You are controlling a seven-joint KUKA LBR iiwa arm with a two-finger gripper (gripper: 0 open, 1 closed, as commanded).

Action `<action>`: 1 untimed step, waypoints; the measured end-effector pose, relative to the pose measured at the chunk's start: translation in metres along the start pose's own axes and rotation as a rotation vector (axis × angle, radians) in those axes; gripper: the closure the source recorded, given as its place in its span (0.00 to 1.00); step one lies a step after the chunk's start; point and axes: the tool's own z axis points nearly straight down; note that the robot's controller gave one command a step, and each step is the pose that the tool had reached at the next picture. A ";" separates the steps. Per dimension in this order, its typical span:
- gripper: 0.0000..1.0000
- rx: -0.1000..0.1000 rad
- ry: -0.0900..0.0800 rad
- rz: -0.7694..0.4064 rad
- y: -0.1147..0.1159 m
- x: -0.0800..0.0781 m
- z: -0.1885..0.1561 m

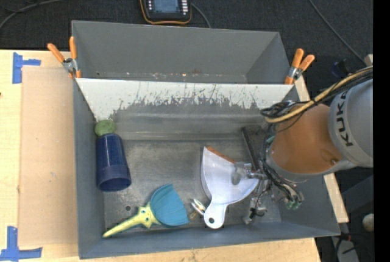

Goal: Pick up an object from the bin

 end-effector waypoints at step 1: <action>0.00 0.003 -0.014 -0.032 -0.012 0.011 0.002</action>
Offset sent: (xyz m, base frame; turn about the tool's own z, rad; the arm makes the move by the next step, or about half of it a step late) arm -0.0109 -0.0126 0.1498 0.0006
